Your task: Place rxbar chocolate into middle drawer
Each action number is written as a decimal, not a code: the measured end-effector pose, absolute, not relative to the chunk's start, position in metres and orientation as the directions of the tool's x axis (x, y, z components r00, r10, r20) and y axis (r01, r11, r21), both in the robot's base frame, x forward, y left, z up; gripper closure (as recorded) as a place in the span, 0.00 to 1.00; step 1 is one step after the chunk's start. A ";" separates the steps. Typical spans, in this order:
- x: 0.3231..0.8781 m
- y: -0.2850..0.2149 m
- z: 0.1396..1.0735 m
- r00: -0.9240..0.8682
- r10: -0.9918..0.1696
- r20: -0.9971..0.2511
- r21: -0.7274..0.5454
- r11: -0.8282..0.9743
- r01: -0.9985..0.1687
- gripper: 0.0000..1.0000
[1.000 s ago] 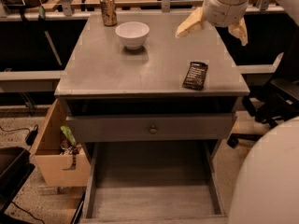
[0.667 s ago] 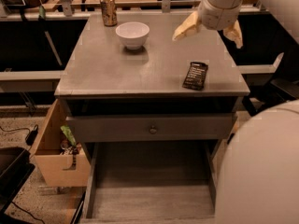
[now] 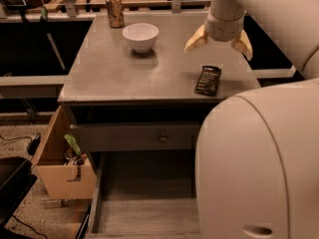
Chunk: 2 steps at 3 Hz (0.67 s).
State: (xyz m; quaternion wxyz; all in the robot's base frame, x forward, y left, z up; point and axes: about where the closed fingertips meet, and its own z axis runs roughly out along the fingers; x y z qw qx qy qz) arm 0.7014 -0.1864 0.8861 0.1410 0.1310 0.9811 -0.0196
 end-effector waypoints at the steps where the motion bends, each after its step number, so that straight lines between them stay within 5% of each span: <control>1: 0.702 -0.196 0.873 -0.923 0.292 -0.250 -0.027 0.951 0.308 0.00; 2: 0.696 -0.200 0.866 -0.927 0.296 -0.230 -0.061 0.946 0.317 0.00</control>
Offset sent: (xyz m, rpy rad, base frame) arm -0.0212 -0.0198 -0.0277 -0.0793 0.1125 -0.0761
